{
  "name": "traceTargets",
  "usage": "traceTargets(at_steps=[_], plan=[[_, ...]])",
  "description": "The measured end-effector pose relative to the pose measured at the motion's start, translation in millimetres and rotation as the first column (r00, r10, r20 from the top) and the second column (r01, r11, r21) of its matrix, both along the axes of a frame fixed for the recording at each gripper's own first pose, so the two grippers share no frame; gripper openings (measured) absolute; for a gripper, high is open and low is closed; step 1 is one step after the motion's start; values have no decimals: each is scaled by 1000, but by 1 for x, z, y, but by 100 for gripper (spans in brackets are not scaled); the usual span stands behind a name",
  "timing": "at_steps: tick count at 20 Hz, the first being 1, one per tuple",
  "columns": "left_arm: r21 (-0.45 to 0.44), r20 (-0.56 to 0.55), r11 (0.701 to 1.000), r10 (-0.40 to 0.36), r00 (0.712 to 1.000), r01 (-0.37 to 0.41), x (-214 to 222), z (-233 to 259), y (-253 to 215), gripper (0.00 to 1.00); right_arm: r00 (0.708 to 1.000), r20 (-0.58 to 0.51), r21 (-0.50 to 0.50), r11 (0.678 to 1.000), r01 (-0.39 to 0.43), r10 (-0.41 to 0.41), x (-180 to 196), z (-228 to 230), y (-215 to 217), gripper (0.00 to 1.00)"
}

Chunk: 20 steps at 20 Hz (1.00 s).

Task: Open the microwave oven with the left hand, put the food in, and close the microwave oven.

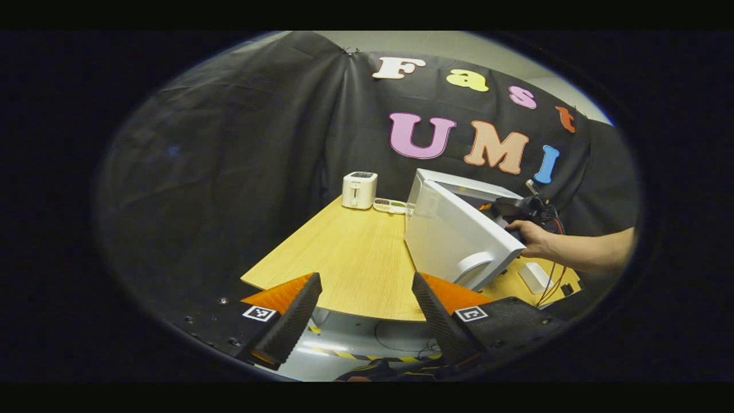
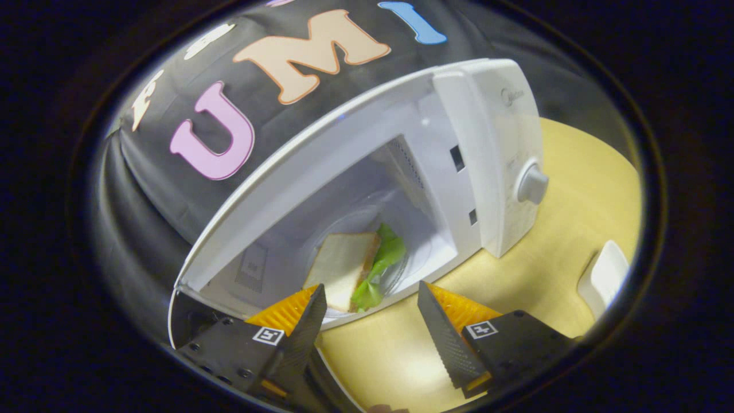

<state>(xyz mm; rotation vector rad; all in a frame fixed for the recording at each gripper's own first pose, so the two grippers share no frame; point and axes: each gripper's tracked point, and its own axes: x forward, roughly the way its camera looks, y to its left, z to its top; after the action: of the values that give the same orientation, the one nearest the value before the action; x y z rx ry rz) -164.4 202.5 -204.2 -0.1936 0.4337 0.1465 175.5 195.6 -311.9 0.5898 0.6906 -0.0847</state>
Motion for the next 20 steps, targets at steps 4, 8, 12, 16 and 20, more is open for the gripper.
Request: traceTargets(at_steps=[4, 8, 12, 16, 20], plan=[[58, 15, 997, -51, 999, 50, 11, 6, -6, 98, 975, 174, -161, 980, -113, 141, -14, 45, -26, 98], [140, 47, 986, -100, 994, 93, 27, 16, -11, 98, 895, 320, -365, 912, -187, 312, -39, 95, -50, 98], [140, -26, 980, -137, 990, 139, 46, 0, -23, 97, 835, 400, -473, 865, -165, 378, -65, 162, -81, 98], [118, -127, 989, -79, 989, 94, 58, -22, -19, 47, 780, 503, -497, 863, -92, 373, -75, 231, -122, 87], [172, -145, 977, -102, 984, 127, 72, -29, -34, 3, 741, 566, -537, 844, -1, 361, -79, 273, -170, 97]])
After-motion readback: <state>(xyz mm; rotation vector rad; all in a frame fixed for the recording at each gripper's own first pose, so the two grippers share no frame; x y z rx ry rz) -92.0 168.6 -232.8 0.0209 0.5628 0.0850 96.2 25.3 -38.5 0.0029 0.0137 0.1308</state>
